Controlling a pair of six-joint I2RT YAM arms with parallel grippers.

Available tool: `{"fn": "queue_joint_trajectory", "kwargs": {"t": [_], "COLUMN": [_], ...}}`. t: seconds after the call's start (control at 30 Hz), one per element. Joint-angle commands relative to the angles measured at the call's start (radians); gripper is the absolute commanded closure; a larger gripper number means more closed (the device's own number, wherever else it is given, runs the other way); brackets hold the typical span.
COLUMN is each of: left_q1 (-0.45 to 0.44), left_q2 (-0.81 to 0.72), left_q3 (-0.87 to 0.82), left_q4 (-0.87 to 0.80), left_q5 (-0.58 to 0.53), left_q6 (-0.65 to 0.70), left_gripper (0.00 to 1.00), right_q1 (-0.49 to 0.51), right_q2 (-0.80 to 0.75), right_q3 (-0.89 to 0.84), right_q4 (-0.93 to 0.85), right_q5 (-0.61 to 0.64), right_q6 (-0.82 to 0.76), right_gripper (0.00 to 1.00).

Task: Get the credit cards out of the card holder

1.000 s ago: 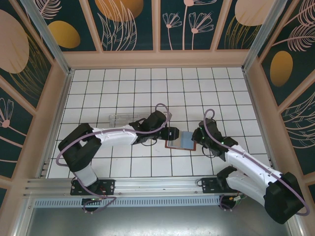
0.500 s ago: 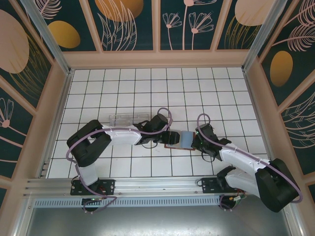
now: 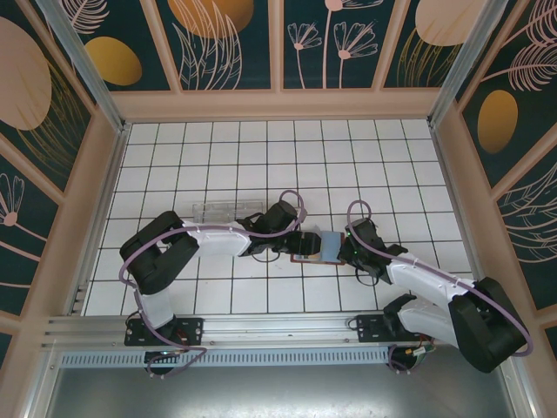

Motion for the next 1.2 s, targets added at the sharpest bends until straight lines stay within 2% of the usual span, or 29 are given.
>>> {"fn": "queue_joint_trajectory", "kwargs": {"t": [0.0,0.1,0.23,0.47,0.57,0.7,0.8,0.97,1.17], "left_q1": [-0.004,-0.005,-0.005,-0.004,-0.005,-0.004,-0.004,-0.005,-0.005], "left_q2": [0.019,0.02,0.021,0.014,0.015,0.003,-0.002,0.009,-0.033], "left_q3": [0.014,0.001,-0.017,-0.028,-0.014,-0.007,-0.005,0.001,-0.001], "left_q4": [0.044,0.068,0.115,0.129,0.074,0.021,0.007,0.004,-0.035], "left_q5": [0.041,0.058,0.087,0.087,0.047,0.001,-0.014,-0.01,-0.073], "left_q6": [-0.002,-0.008,-0.021,-0.025,-0.019,-0.001,0.01,0.009,0.027], "left_gripper": [0.13,0.05,0.02,0.02,0.08,0.1,0.14,0.14,0.16], "right_q1": [-0.003,-0.003,-0.003,-0.003,-0.004,-0.003,-0.003,-0.003,-0.003], "right_q2": [0.002,0.002,0.002,-0.016,-0.052,-0.137,-0.181,-0.148,0.007], "right_q3": [-0.021,-0.02,-0.024,-0.024,-0.006,0.056,0.108,0.156,0.124], "right_q4": [-0.001,-0.002,0.001,-0.01,-0.045,-0.122,-0.133,-0.054,0.14], "right_q5": [-0.025,-0.026,-0.029,-0.027,-0.002,0.055,0.049,-0.058,-0.26], "right_q6": [0.012,0.011,0.014,0.019,0.014,-0.021,-0.045,-0.068,-0.025], "right_gripper": [0.89,0.88,0.88,0.88,0.88,0.86,0.86,0.87,0.89]}}
